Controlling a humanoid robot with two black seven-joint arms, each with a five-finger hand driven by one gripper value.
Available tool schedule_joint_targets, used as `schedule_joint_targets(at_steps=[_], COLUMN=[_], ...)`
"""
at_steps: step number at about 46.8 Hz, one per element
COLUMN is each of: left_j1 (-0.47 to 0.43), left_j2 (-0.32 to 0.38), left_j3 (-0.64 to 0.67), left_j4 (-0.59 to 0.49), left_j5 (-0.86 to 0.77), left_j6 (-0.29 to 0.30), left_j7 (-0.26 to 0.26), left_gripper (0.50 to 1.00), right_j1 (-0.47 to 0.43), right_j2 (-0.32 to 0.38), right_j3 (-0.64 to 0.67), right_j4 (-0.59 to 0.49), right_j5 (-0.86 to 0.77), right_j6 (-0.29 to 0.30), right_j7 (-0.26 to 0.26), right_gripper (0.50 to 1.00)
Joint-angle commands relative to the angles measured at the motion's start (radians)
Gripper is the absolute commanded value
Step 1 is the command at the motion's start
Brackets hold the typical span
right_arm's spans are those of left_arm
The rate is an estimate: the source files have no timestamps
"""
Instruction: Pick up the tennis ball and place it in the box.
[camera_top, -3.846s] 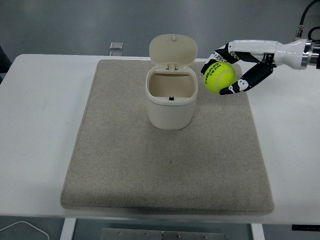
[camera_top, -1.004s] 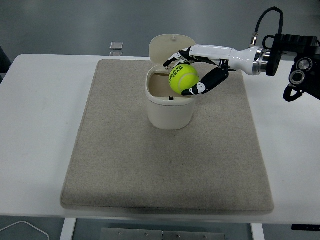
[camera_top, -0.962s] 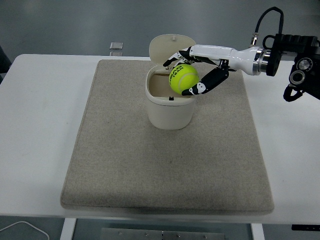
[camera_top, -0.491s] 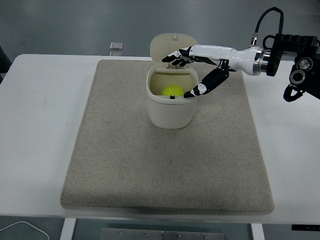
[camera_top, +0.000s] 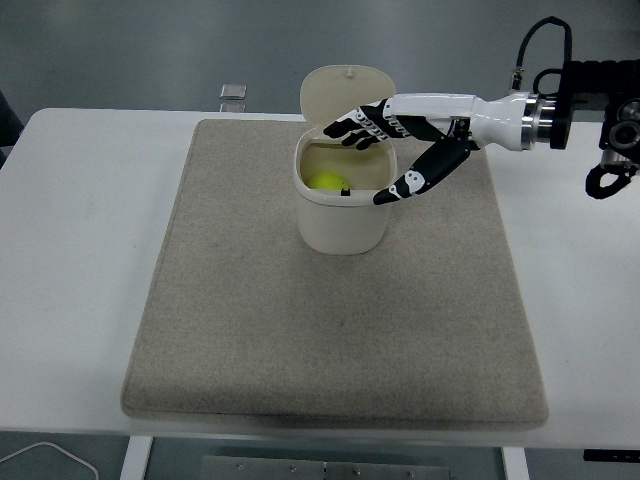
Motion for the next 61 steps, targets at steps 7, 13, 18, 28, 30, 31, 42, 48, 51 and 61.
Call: schedule_joint_targets(at_steps=[7,13,18,28,30,31,42,48,51,61], left_j1=[0.0,0.0,0.0,0.0,0.0,0.0,0.0,0.0,0.0,0.0], left_j2=[0.0,0.0,0.0,0.0,0.0,0.0,0.0,0.0,0.0,0.0], left_j3=[0.0,0.0,0.0,0.0,0.0,0.0,0.0,0.0,0.0,0.0], left_j4=[0.0,0.0,0.0,0.0,0.0,0.0,0.0,0.0,0.0,0.0], left_j5=[0.0,0.0,0.0,0.0,0.0,0.0,0.0,0.0,0.0,0.0], left_j6=[-0.001,0.0,-0.001,0.0,-0.001,-0.001,-0.001,0.0,0.0,-0.001], left_j7=[0.0,0.0,0.0,0.0,0.0,0.0,0.0,0.0,0.0,0.0], left_gripper=[0.992,0.992,0.992,0.99,0.99,0.992,0.99,0.992,0.992,0.992], right_j1=[-0.009,-0.015,-0.041,-0.098,-0.11,-0.117,-0.143,-0.146,-0.155,-0.183], right_j2=[-0.066,-0.089,-0.117,-0.118,-0.118,-0.117,-0.097,-0.094,-0.083,-0.011], right_j3=[-0.002,-0.005,-0.008,-0.009,-0.009,-0.009,0.002,0.0,0.002,0.002], right_j4=[-0.001,-0.008,-0.021,-0.104,-0.121,-0.129,-0.247,-0.258,-0.265,-0.308], right_j5=[0.108,0.154,0.215,0.324,0.35,0.364,0.554,0.617,0.639,0.824], right_j6=[0.054,0.054,0.054,0.056,0.054,0.051,-0.033,-0.085,-0.11,-0.211], right_j7=[0.0,0.0,0.0,-0.002,-0.002,-0.003,-0.084,-0.084,-0.086,-0.087], right_gripper=[0.915,0.917,0.917,0.917,0.915,0.915,0.917,0.915,0.915,0.915])
